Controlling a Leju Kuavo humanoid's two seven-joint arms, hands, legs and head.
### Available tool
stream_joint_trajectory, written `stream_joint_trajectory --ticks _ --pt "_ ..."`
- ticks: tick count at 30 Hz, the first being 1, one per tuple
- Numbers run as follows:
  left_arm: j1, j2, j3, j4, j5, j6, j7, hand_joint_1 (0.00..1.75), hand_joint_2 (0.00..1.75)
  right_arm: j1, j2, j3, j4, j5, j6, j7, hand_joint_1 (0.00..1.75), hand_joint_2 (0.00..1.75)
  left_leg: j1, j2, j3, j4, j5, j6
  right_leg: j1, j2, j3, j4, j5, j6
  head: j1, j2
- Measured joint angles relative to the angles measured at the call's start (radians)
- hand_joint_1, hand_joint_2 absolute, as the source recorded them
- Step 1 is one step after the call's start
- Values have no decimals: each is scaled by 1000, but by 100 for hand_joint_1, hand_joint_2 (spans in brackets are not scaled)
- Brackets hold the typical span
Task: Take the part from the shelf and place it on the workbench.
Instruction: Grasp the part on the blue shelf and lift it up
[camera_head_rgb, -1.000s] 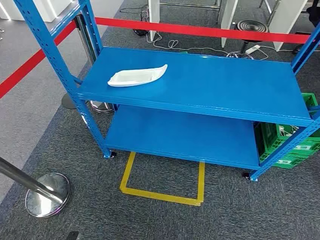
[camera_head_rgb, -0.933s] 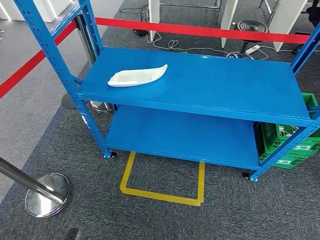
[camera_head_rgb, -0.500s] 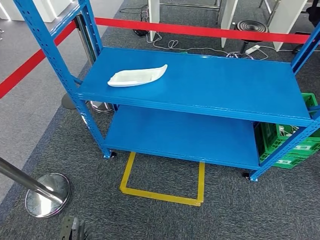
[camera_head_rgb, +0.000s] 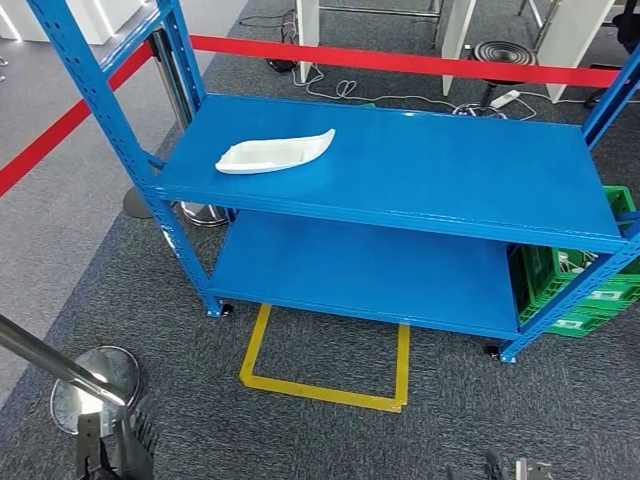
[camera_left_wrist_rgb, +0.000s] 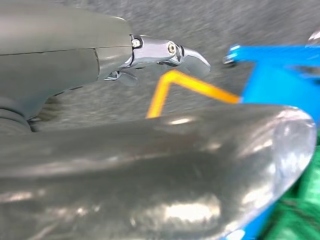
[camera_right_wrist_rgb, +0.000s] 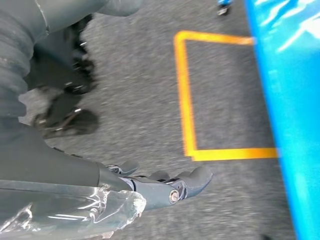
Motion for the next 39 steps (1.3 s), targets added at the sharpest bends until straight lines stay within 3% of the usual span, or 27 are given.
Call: stream_joint_trajectory --ticks 3,7,10,13,15,17,18,19,20,22,23,25,27,29,30,31,33,34,35,36,37,39 --pt "9 -19 34 -84 -15 -8 -31 0 0 13 -3 7 -63 -29 -2 -18 0 175 -2 0 0 0 -1 1 -2 0 0 0 0 1 0 0" --pt "19 -41 69 -201 -41 -15 -75 0 0 30 -6 17 -140 -65 -2 -40 0 0 -7 0 -1 0 -2 9 -6 0 1 -4 1 6 0 0" --pt "28 -56 86 -292 -67 -16 -110 0 0 41 -6 20 -192 -90 1 -56 0 0 -9 0 -3 -3 -1 19 -9 0 2 -9 8 16 0 0" --pt "38 -72 98 -382 -97 -15 -148 0 0 51 -8 21 -240 -113 9 -72 0 0 -3 -2 7 -18 -13 39 -7 -3 -10 25 10 29 3 0" --pt "47 -82 104 -443 -118 -11 -175 0 0 55 -11 23 -269 -128 16 -84 0 0 -1 -2 23 -23 -25 48 -6 -6 -60 111 -31 30 8 0" --pt "56 -89 106 -497 -140 -2 -204 0 0 62 -12 24 -294 -142 24 -94 0 0 -1 -1 38 -22 -37 49 -6 -6 -138 241 -81 30 10 0" --pt "61 -91 107 -524 -149 5 -219 0 0 68 -13 25 -304 -148 29 -99 0 0 -1 -1 47 -22 -43 48 -6 -6 -169 283 -87 31 9 0" --pt "67 -94 106 -550 -159 13 -233 0 0 74 -14 25 -314 -154 34 -103 0 0 0 -1 59 -22 -51 45 -6 -6 -185 290 -75 32 10 0" --pt "72 -95 105 -575 -167 22 -246 0 0 80 -14 25 -323 -159 40 -108 0 0 2 -1 74 -21 -59 41 -7 -7 -182 260 -48 34 10 0" --pt "80 -97 102 -619 -180 41 -267 0 0 87 -14 25 -337 -167 52 -114 0 0 6 -1 106 -21 -84 28 -11 -7 -145 133 35 39 11 0" --pt "82 -97 100 -636 -184 48 -275 0 0 89 -14 25 -341 -171 57 -116 0 0 6 -2 119 -21 -96 22 -11 -6 -130 79 56 37 12 0" --pt "87 -99 98 -662 -189 58 -283 0 0 93 -14 25 -350 -175 63 -119 0 0 6 -2 136 -26 -113 7 -7 -5 -111 37 62 20 13 0" --pt "89 -100 95 -687 -191 63 -288 0 0 97 -14 25 -363 -177 67 -121 0 0 8 -1 135 -6 -98 -6 -6 -4 -88 31 43 -2 11 0" --pt "88 -101 91 -705 -192 65 -290 0 0 97 -15 24 -371 -177 68 -122 0 0 8 6 72 112 -45 -19 -11 -5 -52 13 28 -15 7 0" --pt "88 -101 90 -709 -192 67 -291 0 0 98 -15 23 -373 -177 69 -123 0 0 9 11 19 188 -30 -25 -14 -5 -30 0 18 -18 4 0" --pt "90 -102 89 -713 -192 69 -292 0 0 99 -15 23 -374 -178 70 -123 0 0 10 15 -35 250 -39 -31 -15 -6 -5 -13 7 -21 1 0" --pt "94 -101 86 -719 -190 76 -293 0 0 103 -15 22 -375 -178 76 -122 0 0 14 17 -116 296 -124 -36 -17 -5 50 -41 -17 -20 -3 0" --pt "96 -101 84 -723 -189 82 -293 0 0 106 -15 21 -375 -178 80 -122 0 0 14 18 -143 286 -167 -35 -18 -4 82 -55 -31 -19 -4 0" --pt "99 -100 81 -728 -188 89 -293 0 0 108 -15 19 -376 -174 84 -123 0 0 14 18 -159 257 -189 -34 -19 -3 114 -68 -47 -17 -5 0" --pt "101 -100 78 -733 -187 95 -294 0 0 110 -14 15 -376 -167 86 -125 0 0 14 19 -169 213 -174 -31 -20 -3 148 -81 -64 -14 -5 0" --pt "106 -99 77 -738 -187 100 -294 0 0 112 -12 7 -377 -155 87 -125 0 0 14 22 -173 152 -104 -29 -21 -3 179 -93 -83 -11 -6 0" --pt "116 -99 75 -747 -186 108 -293 0 0 120 -1 -22 -381 -123 89 -111 0 0 13 35 -176 30 86 -24 -19 -2 233 -110 -125 -2 -11 0"
